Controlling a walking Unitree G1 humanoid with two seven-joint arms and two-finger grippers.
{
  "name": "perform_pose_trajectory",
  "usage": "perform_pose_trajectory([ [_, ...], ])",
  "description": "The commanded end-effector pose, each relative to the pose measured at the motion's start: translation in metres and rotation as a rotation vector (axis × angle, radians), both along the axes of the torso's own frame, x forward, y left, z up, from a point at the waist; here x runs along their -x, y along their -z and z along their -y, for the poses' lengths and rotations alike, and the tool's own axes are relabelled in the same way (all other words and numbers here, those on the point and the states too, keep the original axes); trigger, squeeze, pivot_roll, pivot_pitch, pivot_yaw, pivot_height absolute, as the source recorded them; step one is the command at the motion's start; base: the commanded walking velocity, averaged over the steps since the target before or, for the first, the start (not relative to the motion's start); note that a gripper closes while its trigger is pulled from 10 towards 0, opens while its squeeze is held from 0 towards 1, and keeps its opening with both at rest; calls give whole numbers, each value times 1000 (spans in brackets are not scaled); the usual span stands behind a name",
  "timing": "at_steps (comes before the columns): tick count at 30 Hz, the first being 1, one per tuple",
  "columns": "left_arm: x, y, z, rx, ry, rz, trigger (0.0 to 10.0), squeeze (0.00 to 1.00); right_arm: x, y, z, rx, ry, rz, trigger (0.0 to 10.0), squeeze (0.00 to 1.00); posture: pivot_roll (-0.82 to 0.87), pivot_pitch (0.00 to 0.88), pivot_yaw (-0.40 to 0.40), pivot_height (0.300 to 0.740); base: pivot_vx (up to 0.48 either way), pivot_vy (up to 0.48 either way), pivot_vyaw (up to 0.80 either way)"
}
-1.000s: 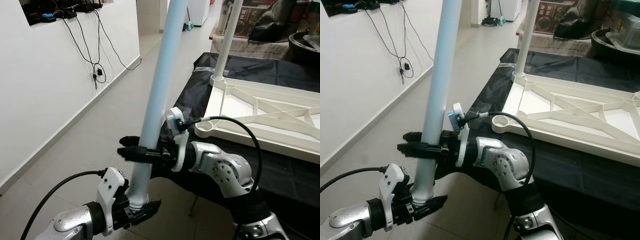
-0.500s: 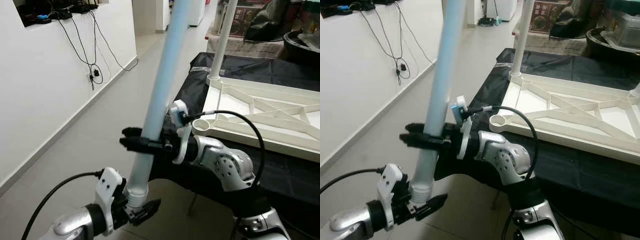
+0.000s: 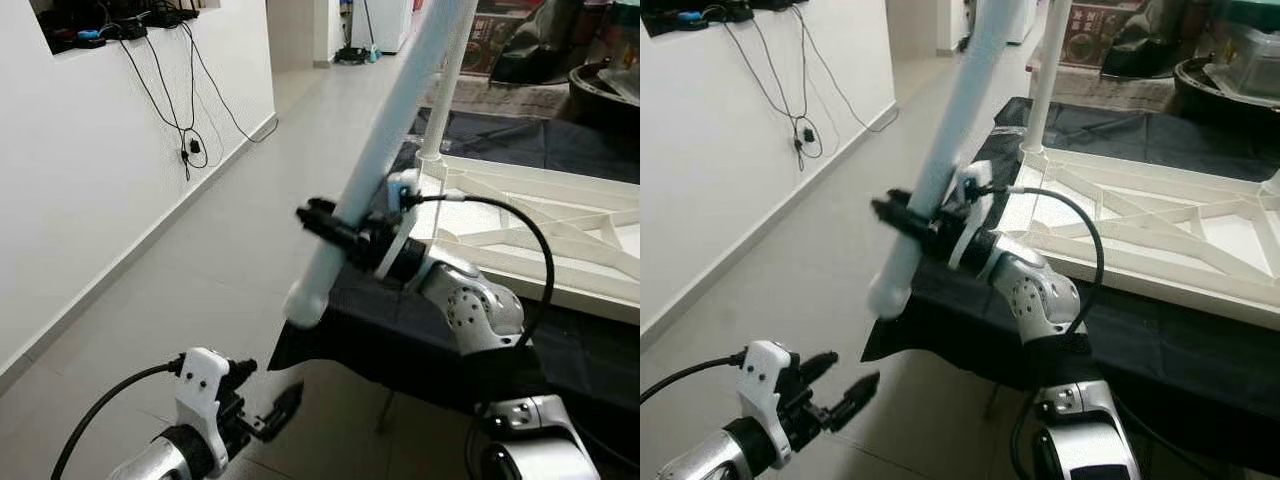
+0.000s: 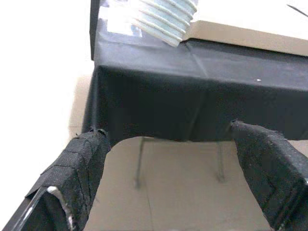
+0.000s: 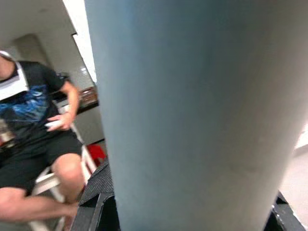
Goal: Building children table
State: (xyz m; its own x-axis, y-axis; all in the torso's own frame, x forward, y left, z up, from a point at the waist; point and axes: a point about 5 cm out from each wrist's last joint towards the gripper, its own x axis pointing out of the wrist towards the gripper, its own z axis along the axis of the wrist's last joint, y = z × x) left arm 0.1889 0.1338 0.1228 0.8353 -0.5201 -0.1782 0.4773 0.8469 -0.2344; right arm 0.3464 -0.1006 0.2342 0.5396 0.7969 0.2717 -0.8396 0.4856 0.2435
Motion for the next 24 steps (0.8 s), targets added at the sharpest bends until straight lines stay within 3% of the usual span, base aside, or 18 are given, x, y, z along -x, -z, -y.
perform_pose_trajectory([
  [1, -6, -12, -3, -9, -112, 80, 10000, 0, -7, -8, 4, -12, 152, 53, 0, 0, 34, 44, 17, 740, 0, 0, 0],
  [6, -12, -21, -5, -36, -217, 145, 10000, 0, -10, -12, 8, -30, 288, 83, 0, 0, 34, 44, 17, 740, 0, 0, 0],
  [7, -17, -27, -8, -59, -277, 186, 10000, 0, -11, -14, 10, -26, 376, 97, 10000, 0, 32, 42, 13, 740, 0, 0, 0],
  [9, -24, -36, -12, -86, -360, 241, 10000, 0, -12, -17, 12, -20, 467, 119, 10000, 0, 32, 42, 13, 740, 0, 0, 0],
  [17, -31, -43, -17, -111, -456, 294, 10000, 0, -8, -15, 4, -12, 495, 151, 10000, 0, 59, 28, 20, 740, 0, 0, 0],
  [24, -34, -48, -14, -121, -501, 329, 10000, 0, -4, -7, -7, -6, 498, 154, 10000, 0, 74, 20, -3, 740, 0, 0, -777],
])
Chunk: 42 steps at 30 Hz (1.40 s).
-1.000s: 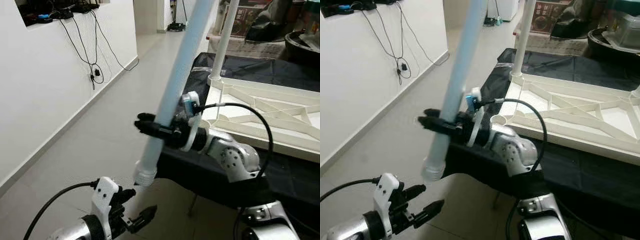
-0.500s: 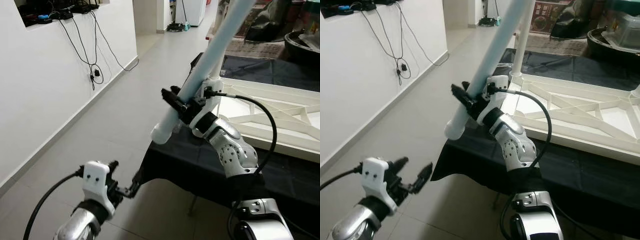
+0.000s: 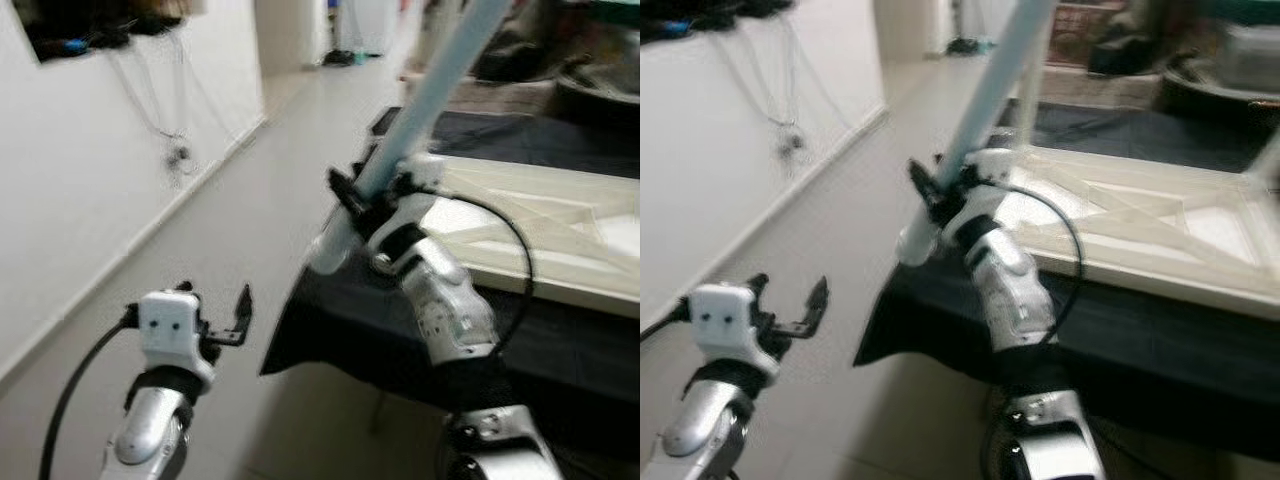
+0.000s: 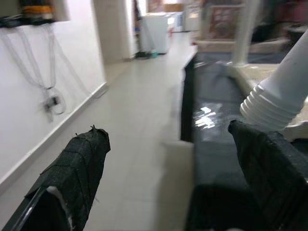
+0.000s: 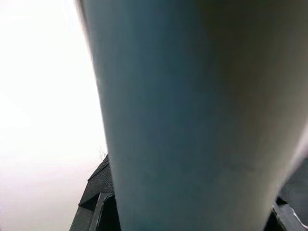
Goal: Building children table
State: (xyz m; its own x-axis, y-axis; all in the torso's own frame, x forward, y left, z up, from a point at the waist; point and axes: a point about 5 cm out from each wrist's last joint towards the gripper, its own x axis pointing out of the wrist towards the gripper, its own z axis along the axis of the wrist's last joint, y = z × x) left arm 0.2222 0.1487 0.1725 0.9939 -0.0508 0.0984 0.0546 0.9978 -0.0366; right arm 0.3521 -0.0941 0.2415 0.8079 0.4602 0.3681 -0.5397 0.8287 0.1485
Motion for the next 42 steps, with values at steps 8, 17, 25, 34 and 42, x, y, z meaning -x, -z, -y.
perform_pose_trajectory([
  [8, -4, 0, 0, -5, -57, 20, 10000, 0, -2, -1, -1, 13, 64, 29, 10000, 0, 72, 11, -5, 740, 0, 0, -782],
  [17, -7, -3, -1, -11, -74, 37, 10000, 0, 0, 2, -6, 19, 70, 32, 10000, 0, 73, 9, -6, 740, 0, 0, -781],
  [25, -8, -5, 0, -7, -87, 45, 10000, 0, 0, 3, -7, 27, 75, 38, 10000, 0, 58, 19, -26, 740, 0, 0, -785],
  [34, -11, -18, -11, -9, -162, 95, 10000, 0, 0, 0, -9, 22, 83, 49, 10000, 0, 30, 30, -7, 740, 0, 0, -198],
  [42, -11, -22, -17, -24, -189, 111, 10000, 0, 1, 3, -10, 20, 85, 47, 10000, 0, 31, 34, 0, 740, 0, 0, 0],
])
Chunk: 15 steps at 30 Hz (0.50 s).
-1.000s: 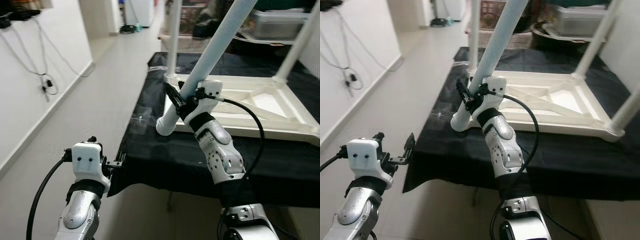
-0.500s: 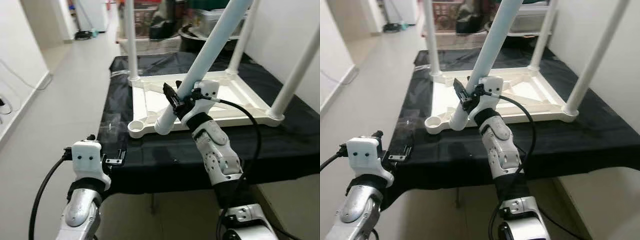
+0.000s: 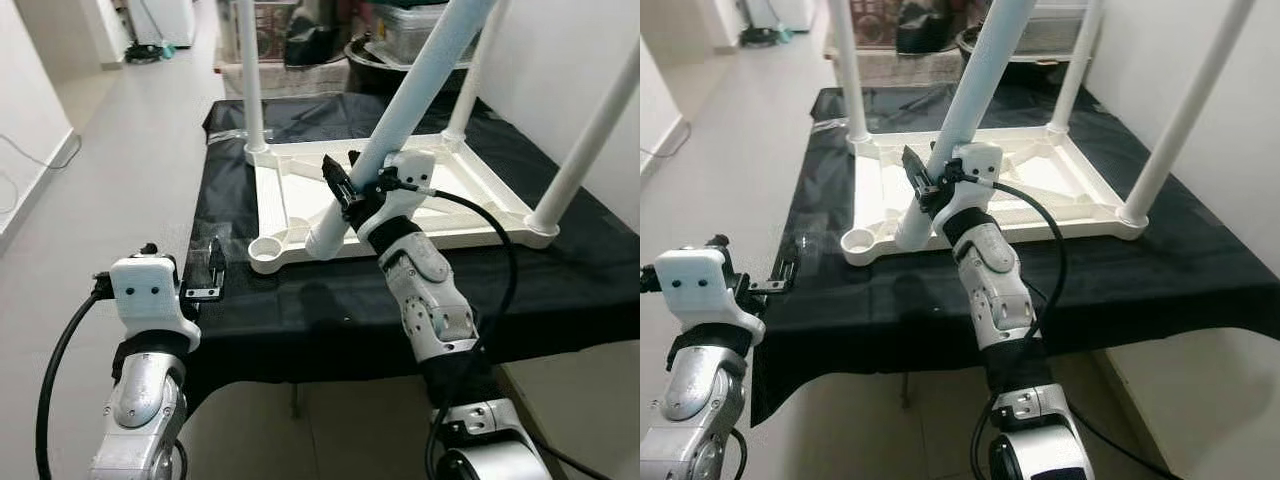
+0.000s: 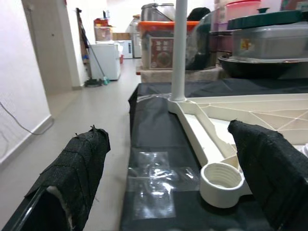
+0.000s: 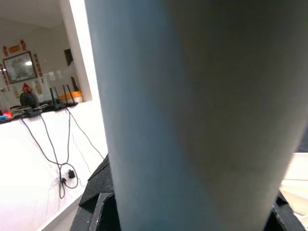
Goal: Building children table
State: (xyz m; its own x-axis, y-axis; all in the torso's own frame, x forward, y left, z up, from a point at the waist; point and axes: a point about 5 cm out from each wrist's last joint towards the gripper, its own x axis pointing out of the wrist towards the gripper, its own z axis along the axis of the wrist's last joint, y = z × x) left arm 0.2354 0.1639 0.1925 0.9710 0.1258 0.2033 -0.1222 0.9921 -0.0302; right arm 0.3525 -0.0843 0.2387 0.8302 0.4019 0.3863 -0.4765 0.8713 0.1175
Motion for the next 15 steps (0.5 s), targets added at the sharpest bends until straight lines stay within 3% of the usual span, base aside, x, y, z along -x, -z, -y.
perform_pose_trajectory([
  [1, 2, -2, -2, -13, -8, 5, 10000, 0, 2, 0, 0, 4, 6, 16, 10000, 0, 31, 34, 0, 740, 0, 0, 0],
  [5, 2, -3, -1, -14, -5, 9, 10000, 0, 2, 1, 0, 6, 6, 17, 10000, 0, 31, 34, 0, 740, 0, 0, 0],
  [15, 0, -5, 2, -16, 10, 14, 10000, 0, 2, 1, -3, 2, -11, 17, 10000, 0, 41, 38, -5, 740, 281, 0, 0],
])
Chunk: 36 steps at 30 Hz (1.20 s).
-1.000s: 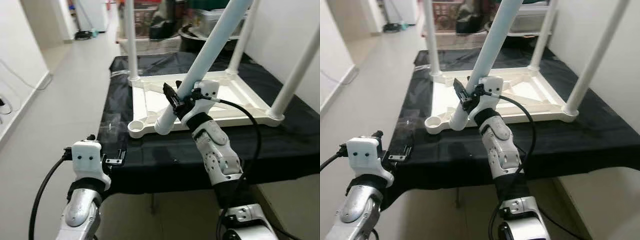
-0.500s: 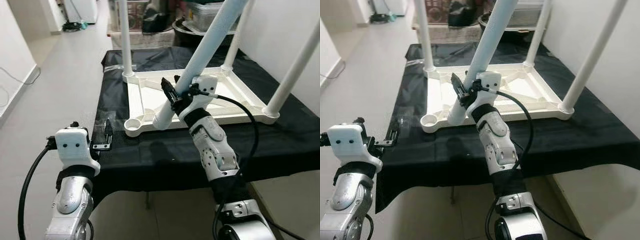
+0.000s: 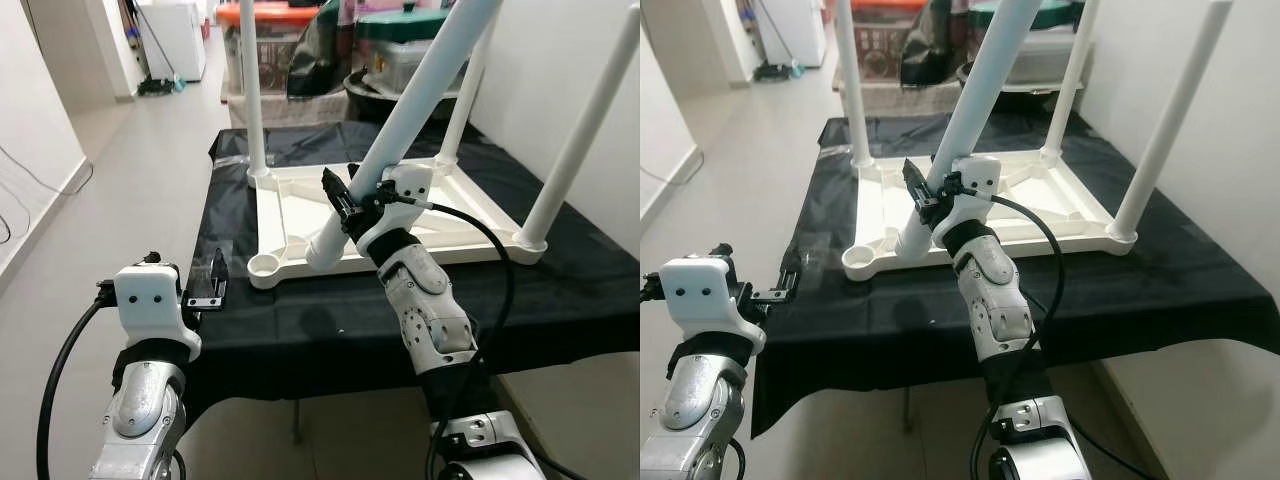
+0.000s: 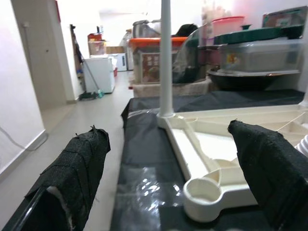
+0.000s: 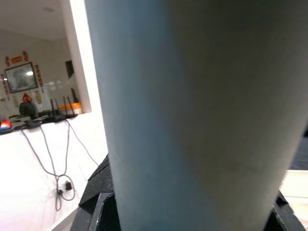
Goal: Building children table
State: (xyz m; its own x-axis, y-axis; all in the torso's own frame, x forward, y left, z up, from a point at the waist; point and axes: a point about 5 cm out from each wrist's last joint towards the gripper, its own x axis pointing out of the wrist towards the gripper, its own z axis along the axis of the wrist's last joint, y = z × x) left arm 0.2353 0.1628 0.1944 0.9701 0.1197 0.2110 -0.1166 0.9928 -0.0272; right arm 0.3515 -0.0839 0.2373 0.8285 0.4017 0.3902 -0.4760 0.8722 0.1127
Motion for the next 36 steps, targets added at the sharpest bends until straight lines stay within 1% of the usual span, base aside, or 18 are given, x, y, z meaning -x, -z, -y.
perform_pose_trajectory([
  [1, 0, -3, 1, -12, 8, 8, 10000, 0, 1, -1, -3, 0, -14, 12, 10000, 0, 41, 38, -5, 740, 300, 0, 0],
  [5, 0, -3, 3, -13, 19, 3, 10000, 0, 2, -1, -3, -1, -6, 14, 10000, 0, 61, 34, 8, 740, 311, 0, 0],
  [6, -1, -3, 4, -13, 24, 4, 10000, 0, 2, 0, -2, 0, -4, 14, 10000, 0, 79, 35, -1, 740, 315, 0, 0],
  [18, -1, -3, 8, -7, 33, 6, 10000, 0, 2, 0, -4, 0, -14, 21, 10000, 0, 77, 34, -7, 740, 314, 0, 0],
  [19, -1, -4, 8, 6, 36, 8, 10000, 0, 2, 0, -3, -1, -12, 21, 10000, 0, 77, 36, -6, 740, 0, 0, 0],
  [25, -1, -3, 8, 9, 36, 3, 10000, 0, 2, -1, -2, -4, -11, 22, 10000, 0, 68, 35, -9, 740, 0, 0, 0],
  [26, -2, -4, 10, 8, 32, 10, 10000, 0, -2, -1, 0, -7, -11, 11, 10000, 0, 38, 27, -34, 740, 0, 0, 0],
  [30, -3, -4, 11, 6, 27, 11, 10000, 0, -3, -3, -1, 5, -21, 20, 10000, 0, 38, 27, -34, 740, 0, 0, 0],
  [31, -2, -2, 10, 7, 27, 7, 10000, 0, -4, -3, -1, 7, -23, 21, 10000, 0, 23, 30, -20, 740, 0, 0, 0],
  [34, -1, 1, 10, 5, 31, -4, 10000, 0, -6, -4, 1, 10, -25, 20, 10000, 0, 20, 26, -13, 740, 0, 0, 0],
  [36, 1, 2, 9, 5, 30, -10, 10000, 0, -9, -4, 3, 23, -47, 17, 10000, 0, 18, 23, -14, 740, 0, 0, 0],
])
